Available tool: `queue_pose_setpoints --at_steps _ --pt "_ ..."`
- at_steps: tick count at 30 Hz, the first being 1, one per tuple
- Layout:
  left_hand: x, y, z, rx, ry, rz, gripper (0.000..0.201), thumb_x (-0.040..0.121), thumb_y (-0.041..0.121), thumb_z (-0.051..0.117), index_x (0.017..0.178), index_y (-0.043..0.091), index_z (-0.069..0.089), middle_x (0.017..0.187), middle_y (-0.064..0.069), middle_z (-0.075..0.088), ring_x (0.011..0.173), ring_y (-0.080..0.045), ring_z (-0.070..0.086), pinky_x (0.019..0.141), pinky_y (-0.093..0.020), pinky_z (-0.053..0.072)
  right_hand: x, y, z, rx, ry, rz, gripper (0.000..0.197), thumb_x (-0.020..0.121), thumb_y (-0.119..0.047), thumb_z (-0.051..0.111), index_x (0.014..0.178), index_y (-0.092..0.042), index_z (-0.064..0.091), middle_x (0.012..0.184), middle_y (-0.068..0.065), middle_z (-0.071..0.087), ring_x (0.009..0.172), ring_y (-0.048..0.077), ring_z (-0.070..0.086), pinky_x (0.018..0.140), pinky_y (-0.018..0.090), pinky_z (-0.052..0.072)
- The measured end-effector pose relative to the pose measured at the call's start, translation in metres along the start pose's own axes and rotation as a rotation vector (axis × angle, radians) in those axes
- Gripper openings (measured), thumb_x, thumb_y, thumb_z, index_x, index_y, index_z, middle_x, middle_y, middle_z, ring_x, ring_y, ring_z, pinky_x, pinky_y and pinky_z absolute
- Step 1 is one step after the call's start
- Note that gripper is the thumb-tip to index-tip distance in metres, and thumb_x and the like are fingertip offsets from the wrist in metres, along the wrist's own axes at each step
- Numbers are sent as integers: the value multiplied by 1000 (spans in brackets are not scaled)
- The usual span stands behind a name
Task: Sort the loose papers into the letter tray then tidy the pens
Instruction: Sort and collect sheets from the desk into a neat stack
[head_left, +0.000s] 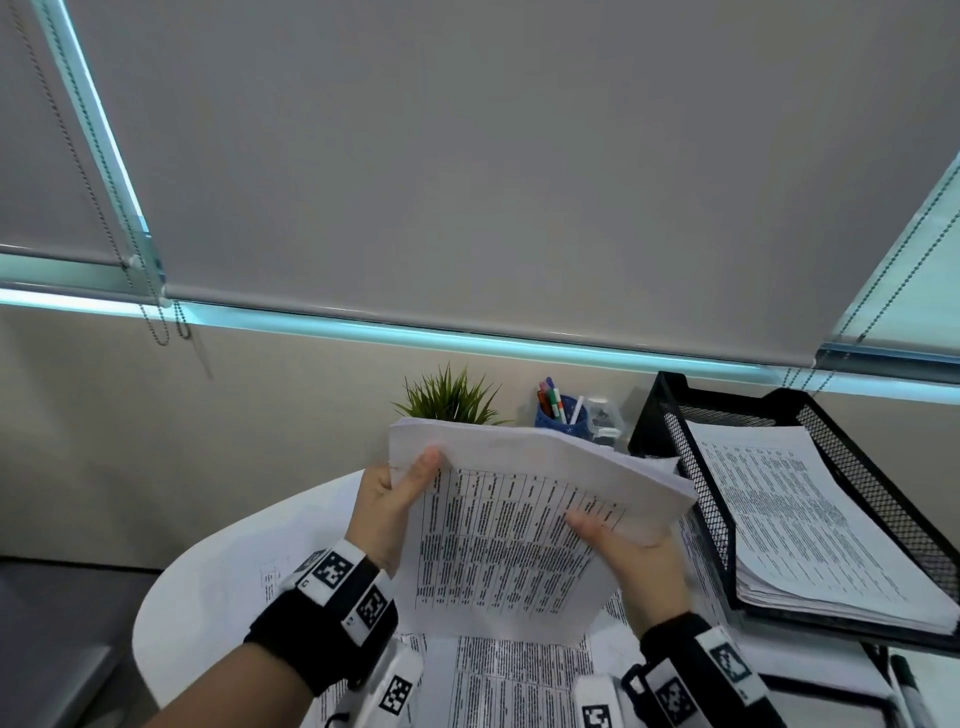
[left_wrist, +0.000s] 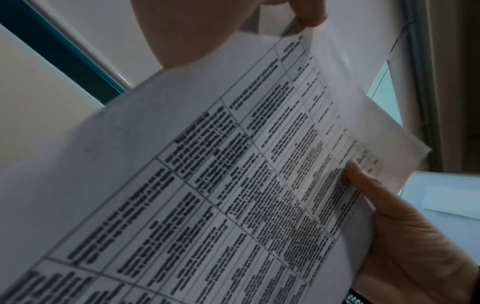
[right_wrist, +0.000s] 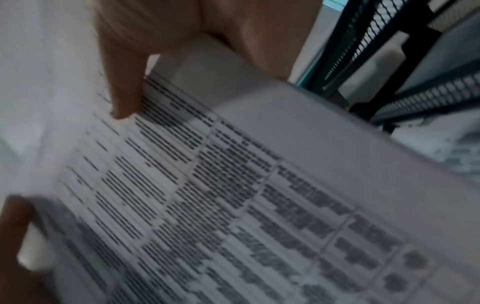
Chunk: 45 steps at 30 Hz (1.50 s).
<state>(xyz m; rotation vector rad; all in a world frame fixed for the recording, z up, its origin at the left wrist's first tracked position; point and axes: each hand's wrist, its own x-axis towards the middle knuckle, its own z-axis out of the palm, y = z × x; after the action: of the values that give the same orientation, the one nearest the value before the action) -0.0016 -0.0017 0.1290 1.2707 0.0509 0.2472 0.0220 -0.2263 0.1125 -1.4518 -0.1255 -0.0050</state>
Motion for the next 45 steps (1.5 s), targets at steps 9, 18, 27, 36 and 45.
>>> queue_pose_setpoints --at_steps 9,18,27,36,45 --pt "0 -4 -4 60 -41 68 57 35 64 82 73 22 75 75 -6 74 74 -21 70 69 -37 56 1 -17 0 79 73 -103 17 66 -13 80 80 -19 71 75 3 73 74 19 68 70 40 54" --pt "0 -3 1 68 -54 18 36 43 32 82 77 23 77 82 -8 75 81 -23 72 71 -33 58 3 -19 0 92 -2 -116 28 64 -7 81 85 -23 74 87 10 74 82 24 71 73 37 58" --pt "2 -21 -13 141 -89 -150 81 27 44 91 97 9 69 96 -13 73 93 -29 69 82 -44 55 -1 -8 0 36 -67 -30 37 49 -24 84 84 -33 74 92 6 74 88 21 71 77 40 57" --pt "1 -29 -16 159 -85 -167 85 24 44 92 96 7 69 95 -12 73 91 -26 70 80 -41 56 -1 -10 2 29 -30 -8 26 61 -6 74 80 -23 75 89 8 75 86 24 71 78 41 55" --pt "-7 -70 -26 245 -60 -289 54 38 28 91 84 13 67 85 -10 74 85 -24 70 66 -21 54 -13 43 -10 -123 -34 223 48 59 -11 85 99 -25 63 97 -4 74 93 13 69 87 34 52"
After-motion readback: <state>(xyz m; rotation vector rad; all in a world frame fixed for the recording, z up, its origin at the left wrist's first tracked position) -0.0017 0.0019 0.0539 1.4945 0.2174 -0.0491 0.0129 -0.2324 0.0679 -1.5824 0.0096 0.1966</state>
